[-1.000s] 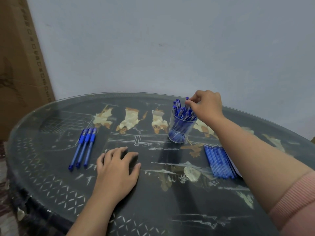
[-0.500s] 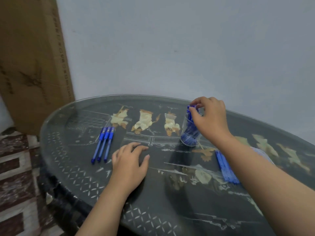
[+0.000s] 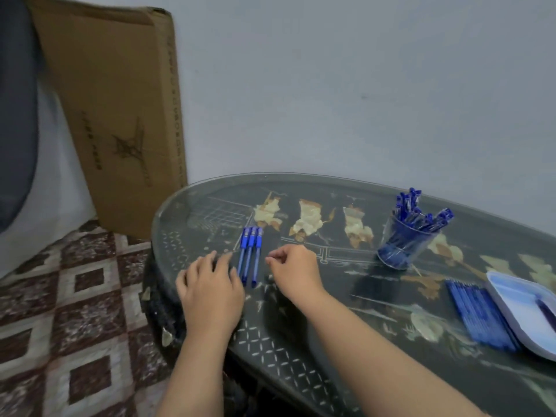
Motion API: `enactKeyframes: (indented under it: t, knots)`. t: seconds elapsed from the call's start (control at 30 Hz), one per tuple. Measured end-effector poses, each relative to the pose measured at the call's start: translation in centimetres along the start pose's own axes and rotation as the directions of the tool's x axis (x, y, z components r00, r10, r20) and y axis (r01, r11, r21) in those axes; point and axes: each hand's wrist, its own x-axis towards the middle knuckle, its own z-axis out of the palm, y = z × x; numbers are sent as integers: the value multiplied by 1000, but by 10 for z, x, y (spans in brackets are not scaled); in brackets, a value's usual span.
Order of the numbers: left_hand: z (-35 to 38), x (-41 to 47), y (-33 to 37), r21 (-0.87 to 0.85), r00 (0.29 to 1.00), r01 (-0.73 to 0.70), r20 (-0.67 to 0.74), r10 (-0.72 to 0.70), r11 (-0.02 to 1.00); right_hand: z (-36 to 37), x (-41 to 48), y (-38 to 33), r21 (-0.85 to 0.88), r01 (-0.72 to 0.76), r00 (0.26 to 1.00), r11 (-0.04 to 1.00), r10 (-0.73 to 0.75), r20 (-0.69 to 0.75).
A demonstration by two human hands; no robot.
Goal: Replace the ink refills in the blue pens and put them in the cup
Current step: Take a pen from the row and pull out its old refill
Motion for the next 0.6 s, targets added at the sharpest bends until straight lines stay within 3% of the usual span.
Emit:
enactKeyframes:
  t: [0.3,0.6]
  knots:
    - [6,0,-1,36,999,-32,15,31,999,35,22,-18,-169,-119,993,978,113,-45]
    - [3,0,-1,30,999,-27,25,26,999,29,28,-20,-74,-252,967,965,247,-70]
